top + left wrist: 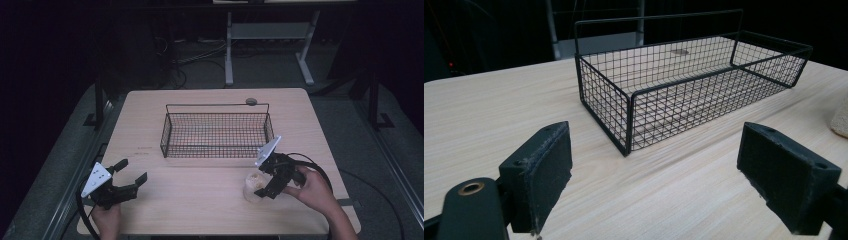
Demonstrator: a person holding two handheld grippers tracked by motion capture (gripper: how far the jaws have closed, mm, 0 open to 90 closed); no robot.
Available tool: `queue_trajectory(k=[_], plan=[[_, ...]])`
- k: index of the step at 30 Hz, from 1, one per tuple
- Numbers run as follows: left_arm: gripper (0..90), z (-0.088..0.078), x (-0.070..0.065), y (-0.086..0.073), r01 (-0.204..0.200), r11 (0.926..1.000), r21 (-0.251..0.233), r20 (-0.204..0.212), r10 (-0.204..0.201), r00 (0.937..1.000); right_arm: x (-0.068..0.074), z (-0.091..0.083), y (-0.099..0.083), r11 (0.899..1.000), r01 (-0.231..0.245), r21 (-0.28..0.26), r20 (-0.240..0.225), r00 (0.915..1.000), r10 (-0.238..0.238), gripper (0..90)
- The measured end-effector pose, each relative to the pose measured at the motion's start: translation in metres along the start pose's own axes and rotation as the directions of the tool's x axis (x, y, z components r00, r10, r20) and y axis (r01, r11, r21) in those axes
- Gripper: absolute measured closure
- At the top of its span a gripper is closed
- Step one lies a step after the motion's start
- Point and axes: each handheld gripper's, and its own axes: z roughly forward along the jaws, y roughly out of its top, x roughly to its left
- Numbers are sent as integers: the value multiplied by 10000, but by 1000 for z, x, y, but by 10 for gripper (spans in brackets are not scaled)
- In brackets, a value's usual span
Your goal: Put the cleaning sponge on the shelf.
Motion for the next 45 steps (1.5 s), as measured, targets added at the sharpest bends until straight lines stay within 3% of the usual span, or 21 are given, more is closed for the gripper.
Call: queue_trajectory(k=[14, 29, 32, 45], plan=[[138, 0, 0, 0, 16, 10000, -28, 4, -16, 10000, 0, 11, 10, 9987, 221, 467, -102, 9997, -217, 145], [138, 0, 0, 0, 5, 10000, -40, 11, -5, 10000, -3, 22, 11, 9970, 152, 766, -217, 9997, -135, 150], [138, 0, 0, 0, 23, 10000, -45, 12, -23, 10000, -3, 24, 11, 9966, 195, 797, -301, 9994, -172, 206], [138, 0, 0, 0, 23, 10000, -50, 25, -23, 10000, -3, 26, 12, 9958, 200, 896, -323, 9993, -172, 270]])
